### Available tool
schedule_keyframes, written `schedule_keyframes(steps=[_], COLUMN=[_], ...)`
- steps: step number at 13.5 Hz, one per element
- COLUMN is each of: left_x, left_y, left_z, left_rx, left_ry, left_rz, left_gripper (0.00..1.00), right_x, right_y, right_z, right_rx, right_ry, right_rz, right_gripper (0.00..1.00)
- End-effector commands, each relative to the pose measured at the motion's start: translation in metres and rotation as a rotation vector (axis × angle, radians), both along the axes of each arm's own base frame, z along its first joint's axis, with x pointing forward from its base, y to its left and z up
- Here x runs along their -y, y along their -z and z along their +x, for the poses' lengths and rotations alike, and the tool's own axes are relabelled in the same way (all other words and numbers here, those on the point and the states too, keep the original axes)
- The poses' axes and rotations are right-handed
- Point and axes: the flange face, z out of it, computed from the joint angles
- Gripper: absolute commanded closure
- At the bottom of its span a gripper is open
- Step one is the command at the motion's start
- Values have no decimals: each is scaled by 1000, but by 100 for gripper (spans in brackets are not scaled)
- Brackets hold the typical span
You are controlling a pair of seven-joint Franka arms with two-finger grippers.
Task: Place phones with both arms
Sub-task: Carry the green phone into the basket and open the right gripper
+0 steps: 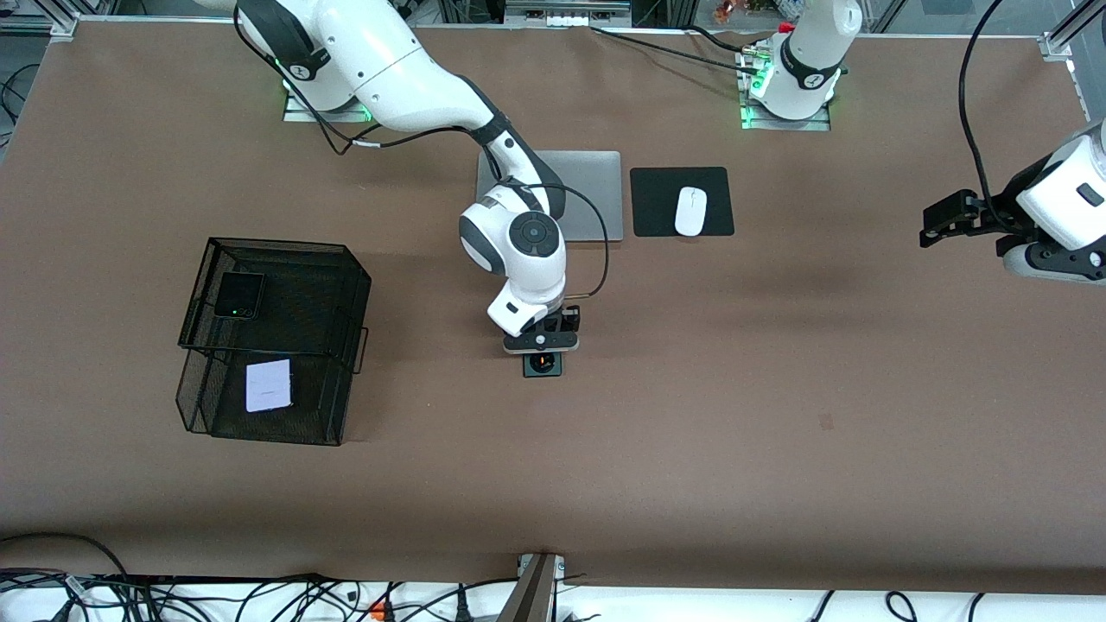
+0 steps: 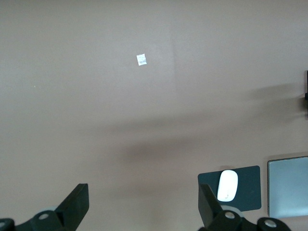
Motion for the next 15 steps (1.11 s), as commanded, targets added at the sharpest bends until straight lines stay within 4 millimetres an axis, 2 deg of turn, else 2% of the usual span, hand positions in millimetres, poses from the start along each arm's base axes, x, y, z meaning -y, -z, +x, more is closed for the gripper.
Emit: schedule_keyframes(steps=[1,2,3,5,7,9,10,12,15], left_x=[2,2,1,2,6,8,8,8,15], left_y=[-6,-10,-15,-19,-22,-24,-24,-22,-21], left_z=[-19,-25,-29,-29,-26,-30,-32,-32,-32], left_rx=[4,10,16,25,33,22,6,-1,-4], left_ry=[-1,-1,-3,-3,-6,-3,1,5,10], left_rz=[6,8,9,9,8,9,10,8,9], left_gripper=[0,0,0,0,0,0,0,0,0], right_x=[5,23,48,92,141,194,227,278,345], right_y=[-22,-47,-87,-147,-188,-211,-220,-231,-218], right_z=[11,25,41,59,71,67,62,44,16], right_rx=[17,6,-11,-60,-124,-151,-151,-149,-151], right_ry=[-3,27,66,103,124,113,102,48,44], right_rz=[-10,-34,-52,-76,-77,-91,-96,-103,-92], right_gripper=[100,100,100,100,100,100,100,100,100])
